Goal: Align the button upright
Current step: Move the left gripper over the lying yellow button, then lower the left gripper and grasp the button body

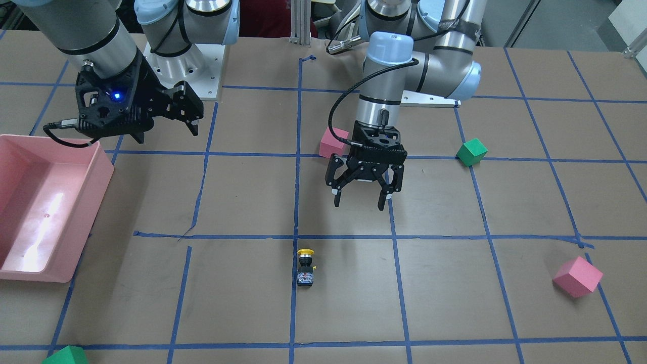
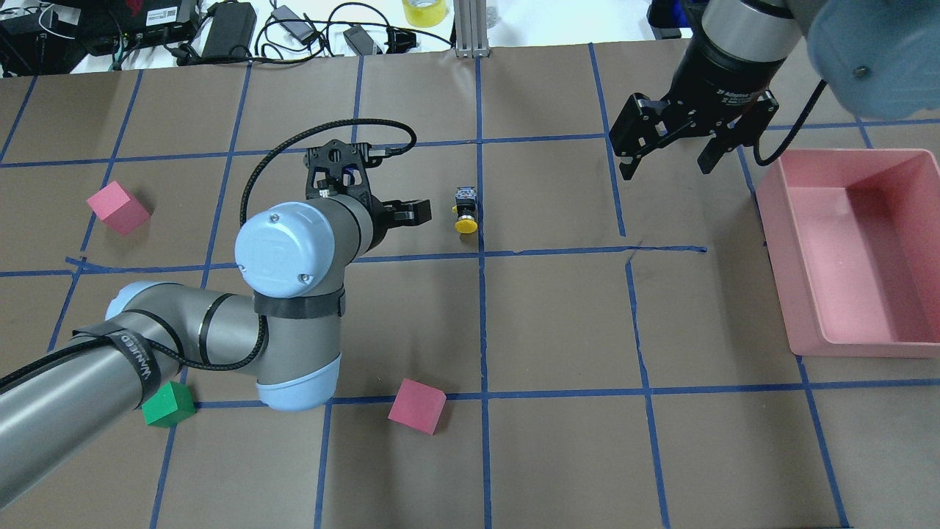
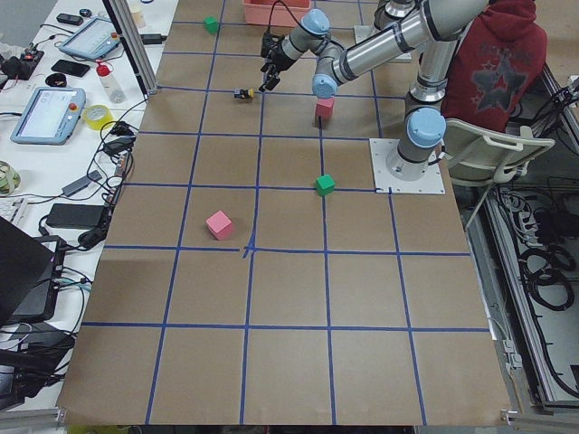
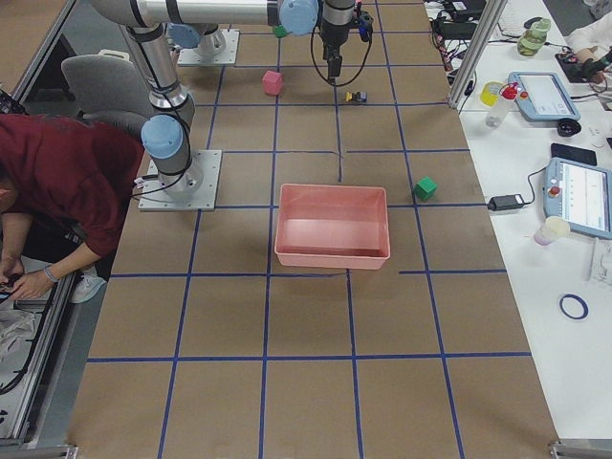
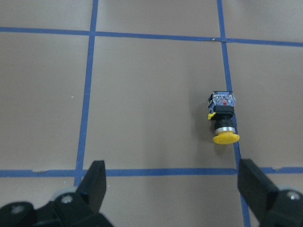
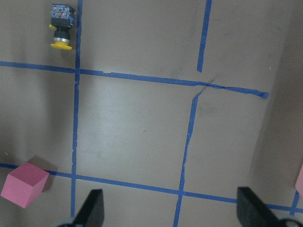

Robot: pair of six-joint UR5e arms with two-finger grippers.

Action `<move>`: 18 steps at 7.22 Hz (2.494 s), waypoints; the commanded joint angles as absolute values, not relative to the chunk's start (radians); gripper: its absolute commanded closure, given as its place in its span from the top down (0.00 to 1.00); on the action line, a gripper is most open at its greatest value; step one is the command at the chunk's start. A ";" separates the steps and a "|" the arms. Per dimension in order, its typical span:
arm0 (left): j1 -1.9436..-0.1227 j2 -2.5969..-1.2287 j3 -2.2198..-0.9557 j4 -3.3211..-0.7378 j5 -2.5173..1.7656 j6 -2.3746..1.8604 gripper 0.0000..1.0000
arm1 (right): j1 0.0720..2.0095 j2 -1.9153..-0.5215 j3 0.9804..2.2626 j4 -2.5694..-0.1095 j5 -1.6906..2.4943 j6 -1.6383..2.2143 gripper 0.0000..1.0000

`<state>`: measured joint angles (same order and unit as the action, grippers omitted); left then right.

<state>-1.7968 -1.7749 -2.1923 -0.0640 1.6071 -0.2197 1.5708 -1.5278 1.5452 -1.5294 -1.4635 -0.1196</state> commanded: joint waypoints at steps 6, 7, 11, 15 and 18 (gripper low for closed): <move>-1.993 -2.196 -2.040 0.231 1.795 -0.336 0.99 | 1.571 -1.528 1.549 -1.529 -1.463 -0.121 1.00; -1.993 -2.224 -2.016 0.257 1.795 -0.336 0.98 | 1.571 -1.528 1.549 -1.529 -1.463 -0.120 1.00; -1.993 -2.256 -2.009 0.293 1.784 -0.319 0.74 | 1.571 -1.528 1.549 -1.529 -1.463 -0.120 1.00; -1.993 -2.256 -2.016 0.293 1.781 -0.319 0.22 | 1.572 -1.528 1.551 -1.529 -1.463 -0.121 1.00; -1.991 -2.217 -1.991 0.270 1.785 -0.298 0.01 | 1.572 -1.528 1.551 -1.529 -1.463 -0.121 1.00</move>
